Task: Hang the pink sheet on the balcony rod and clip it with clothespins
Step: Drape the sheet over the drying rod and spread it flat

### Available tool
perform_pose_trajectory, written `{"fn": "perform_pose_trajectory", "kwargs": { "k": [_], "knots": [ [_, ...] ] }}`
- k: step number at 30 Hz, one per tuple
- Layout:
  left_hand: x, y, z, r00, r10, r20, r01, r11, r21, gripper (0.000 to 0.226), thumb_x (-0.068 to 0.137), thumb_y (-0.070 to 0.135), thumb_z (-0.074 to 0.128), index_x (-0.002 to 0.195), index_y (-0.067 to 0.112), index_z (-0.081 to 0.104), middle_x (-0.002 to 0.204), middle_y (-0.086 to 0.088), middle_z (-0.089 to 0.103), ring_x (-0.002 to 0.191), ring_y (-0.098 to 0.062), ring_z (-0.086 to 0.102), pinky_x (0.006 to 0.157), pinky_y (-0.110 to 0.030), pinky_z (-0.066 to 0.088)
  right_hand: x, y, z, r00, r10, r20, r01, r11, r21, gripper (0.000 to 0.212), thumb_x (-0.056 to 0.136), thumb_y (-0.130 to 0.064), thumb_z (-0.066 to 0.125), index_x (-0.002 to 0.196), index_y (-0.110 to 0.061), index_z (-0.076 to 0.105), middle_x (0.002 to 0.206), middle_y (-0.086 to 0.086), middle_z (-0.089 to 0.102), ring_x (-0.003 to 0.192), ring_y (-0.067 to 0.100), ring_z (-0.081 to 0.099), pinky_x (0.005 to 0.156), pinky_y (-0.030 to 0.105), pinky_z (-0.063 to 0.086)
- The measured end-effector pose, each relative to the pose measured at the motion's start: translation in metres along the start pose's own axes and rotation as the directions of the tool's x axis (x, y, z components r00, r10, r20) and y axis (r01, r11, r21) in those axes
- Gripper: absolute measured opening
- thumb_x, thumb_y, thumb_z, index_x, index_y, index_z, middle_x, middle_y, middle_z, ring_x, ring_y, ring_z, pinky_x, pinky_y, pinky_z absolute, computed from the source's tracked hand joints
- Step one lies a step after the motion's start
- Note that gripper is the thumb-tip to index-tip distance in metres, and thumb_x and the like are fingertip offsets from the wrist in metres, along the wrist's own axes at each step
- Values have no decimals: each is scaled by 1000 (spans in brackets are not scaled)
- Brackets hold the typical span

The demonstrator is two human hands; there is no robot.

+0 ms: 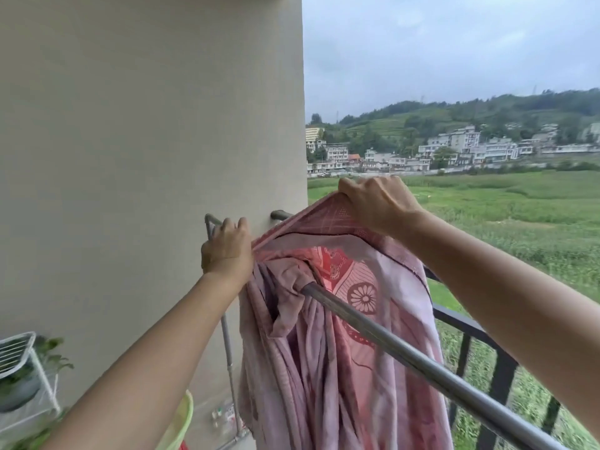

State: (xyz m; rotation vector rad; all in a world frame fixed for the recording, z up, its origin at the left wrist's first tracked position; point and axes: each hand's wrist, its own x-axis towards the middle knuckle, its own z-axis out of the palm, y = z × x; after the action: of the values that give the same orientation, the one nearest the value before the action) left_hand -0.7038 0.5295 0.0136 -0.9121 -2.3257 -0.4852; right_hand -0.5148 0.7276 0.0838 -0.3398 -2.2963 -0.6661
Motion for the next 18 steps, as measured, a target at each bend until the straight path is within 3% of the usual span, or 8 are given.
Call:
{"fn": "perform_pose_trajectory", "kwargs": {
  "k": [3,6,9,11,13,15,16,18],
  "knots": [
    [10,-34,-39,987,39,-153,-28,997,76,31,85,11,66,113,12,51,113,-14,57,105,-36,55,69,-43,47,-2,-4,-7,990,-132,-44,132,991,19,33,108,-33,35,104,-6,55,65,0,52,41,11,40,41,26,41],
    [31,-46,-88,932,-28,-361,33,999,5,38,75,1,67,108,8,50,109,-20,54,98,-43,55,64,-43,42,8,-15,-23,980,-87,-180,104,991,86,47,105,-50,31,103,-7,50,69,4,53,40,11,37,41,32,47],
    [18,-38,-96,925,-27,-380,32,999,6,37,73,-3,65,105,9,50,103,-18,58,94,-41,55,60,-39,35,8,-12,-38,969,-126,-214,128,992,-2,93,80,-89,31,124,-9,44,92,17,56,47,22,49,39,27,40],
    [1,-38,-89,924,-56,-379,21,995,-96,27,76,4,64,98,12,51,93,-15,63,81,-38,56,61,-36,35,-9,-5,-38,966,-188,-177,168,978,-122,113,69,-99,21,140,-13,34,104,20,49,56,22,50,38,25,36],
    [-8,-34,-91,913,-186,-363,70,948,-309,16,79,12,63,92,17,54,87,-10,68,77,-38,59,64,-32,37,-26,0,-32,969,-223,-106,198,959,-205,101,75,-93,27,143,-18,27,114,21,47,70,25,55,40,28,43],
    [-8,-23,-101,912,-307,-273,137,853,-503,8,79,19,66,79,22,58,82,-3,69,83,-34,65,66,-29,43,-40,2,-28,967,-241,-82,224,960,-169,79,81,-64,64,135,-18,29,126,26,47,85,32,61,54,38,55],
    [-8,-16,-107,916,-351,-194,170,777,-606,7,75,20,65,72,21,59,78,-2,69,82,-31,68,67,-29,49,-47,1,-28,963,-250,-98,237,963,-129,70,80,-47,71,130,-16,33,131,28,46,92,35,61,64,43,56],
    [-14,-2,-119,923,-383,-34,222,605,-765,5,65,21,62,66,17,62,76,-7,70,80,-32,71,70,-43,60,-63,-4,-29,962,-245,-123,239,969,-62,61,78,-39,68,125,-11,41,138,26,42,103,38,60,81,49,54]
  ]
}}
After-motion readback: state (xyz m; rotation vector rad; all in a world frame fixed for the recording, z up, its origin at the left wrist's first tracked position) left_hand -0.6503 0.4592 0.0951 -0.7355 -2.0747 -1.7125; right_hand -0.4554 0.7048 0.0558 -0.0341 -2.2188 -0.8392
